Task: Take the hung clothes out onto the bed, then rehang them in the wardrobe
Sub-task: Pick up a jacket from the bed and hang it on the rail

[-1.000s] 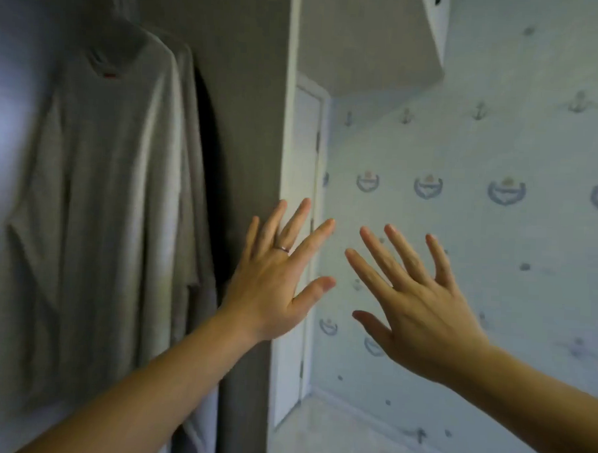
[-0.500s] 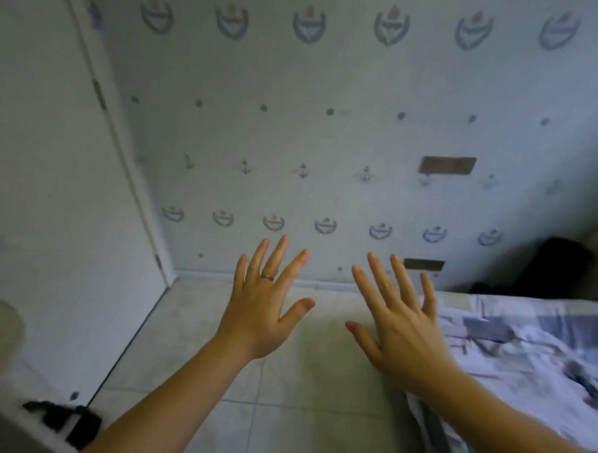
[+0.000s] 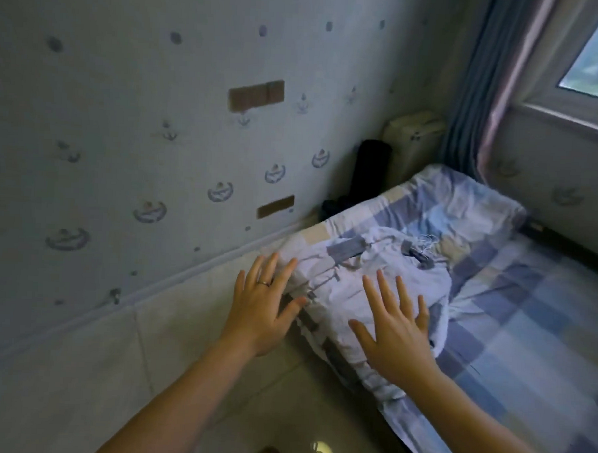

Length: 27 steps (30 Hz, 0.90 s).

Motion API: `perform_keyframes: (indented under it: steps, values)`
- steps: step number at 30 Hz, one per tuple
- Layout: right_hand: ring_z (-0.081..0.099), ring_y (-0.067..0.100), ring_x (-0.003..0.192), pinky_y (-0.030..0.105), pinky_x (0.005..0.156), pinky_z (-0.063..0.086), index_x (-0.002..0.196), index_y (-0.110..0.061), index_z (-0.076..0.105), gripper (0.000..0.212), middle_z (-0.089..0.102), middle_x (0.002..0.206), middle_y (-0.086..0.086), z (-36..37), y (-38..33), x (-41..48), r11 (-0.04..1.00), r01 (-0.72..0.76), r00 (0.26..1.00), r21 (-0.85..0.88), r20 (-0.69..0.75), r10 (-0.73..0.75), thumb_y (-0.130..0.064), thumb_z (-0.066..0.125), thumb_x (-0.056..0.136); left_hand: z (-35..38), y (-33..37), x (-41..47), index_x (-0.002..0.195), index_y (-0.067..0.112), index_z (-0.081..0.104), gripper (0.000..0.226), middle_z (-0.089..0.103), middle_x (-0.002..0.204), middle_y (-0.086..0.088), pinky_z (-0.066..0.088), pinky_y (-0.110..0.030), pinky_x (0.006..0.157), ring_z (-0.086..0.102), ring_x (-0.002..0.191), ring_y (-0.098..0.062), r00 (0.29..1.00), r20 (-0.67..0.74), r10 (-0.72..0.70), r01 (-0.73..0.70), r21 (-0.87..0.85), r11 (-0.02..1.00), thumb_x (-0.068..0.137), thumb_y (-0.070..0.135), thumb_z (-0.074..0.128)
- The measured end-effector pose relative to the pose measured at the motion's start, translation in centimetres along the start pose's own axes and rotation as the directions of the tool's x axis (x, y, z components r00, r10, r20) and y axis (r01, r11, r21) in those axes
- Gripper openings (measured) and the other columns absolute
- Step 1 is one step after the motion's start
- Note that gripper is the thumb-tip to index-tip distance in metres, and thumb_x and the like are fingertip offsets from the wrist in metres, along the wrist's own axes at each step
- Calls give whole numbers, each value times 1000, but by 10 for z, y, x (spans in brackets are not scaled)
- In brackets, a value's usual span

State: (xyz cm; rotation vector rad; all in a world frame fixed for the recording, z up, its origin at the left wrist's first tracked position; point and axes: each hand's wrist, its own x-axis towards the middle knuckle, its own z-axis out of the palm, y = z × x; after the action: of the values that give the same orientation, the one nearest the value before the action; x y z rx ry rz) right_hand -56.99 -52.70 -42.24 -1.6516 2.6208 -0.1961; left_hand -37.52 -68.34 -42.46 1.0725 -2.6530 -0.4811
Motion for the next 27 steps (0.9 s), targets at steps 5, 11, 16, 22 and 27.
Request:
perform_keyframes:
  steps: [5, 11, 16, 22, 27]
  values:
    - [-25, 25, 146, 50, 117, -16, 153, -37, -12, 83, -23, 160, -6, 6, 35, 34, 964, -261, 965, 52, 2, 262, -77, -5, 81, 28, 5, 88, 155, 42, 7, 90, -4, 165, 9, -5, -46, 122, -12, 151, -16, 978, 132, 160, -157, -34, 987, 77, 86, -7]
    - [-18, 22, 149, 53, 119, -7, 153, -37, -8, 75, -16, 163, -8, 8, 84, 64, 872, -480, 877, 94, 35, 479, -68, 16, 90, 69, 43, 182, 155, 43, 11, 94, 3, 166, 8, -2, -44, 120, -7, 151, -16, 929, 230, 290, -285, -54, 957, 74, 88, -6]
    - [-15, 22, 150, 53, 119, -4, 154, -34, -6, 71, -14, 163, -9, 18, 148, 107, 813, -566, 824, 135, 53, 564, -62, 25, 96, 109, 83, 260, 155, 42, 12, 82, 1, 166, 9, -1, -47, 121, -9, 151, -15, 891, 314, 328, -324, -65, 944, 81, 77, 8]
    - [-13, 21, 150, 52, 118, -2, 155, -34, -3, 71, -10, 163, -9, 23, 228, 163, 771, -614, 789, 170, 97, 606, -61, 28, 97, 148, 123, 339, 155, 42, 13, 83, 1, 166, 10, -1, -47, 122, -7, 151, -13, 865, 393, 313, -319, -52, 946, 80, 77, 7]
    - [-11, 21, 150, 53, 118, -1, 155, -34, -3, 71, -9, 164, -9, 30, 286, 206, 762, -626, 780, 165, 149, 608, -60, 30, 97, 185, 150, 399, 155, 41, 18, 82, 8, 165, 10, 4, -47, 121, -3, 151, -14, 861, 421, 285, -295, -42, 955, 81, 75, 11]
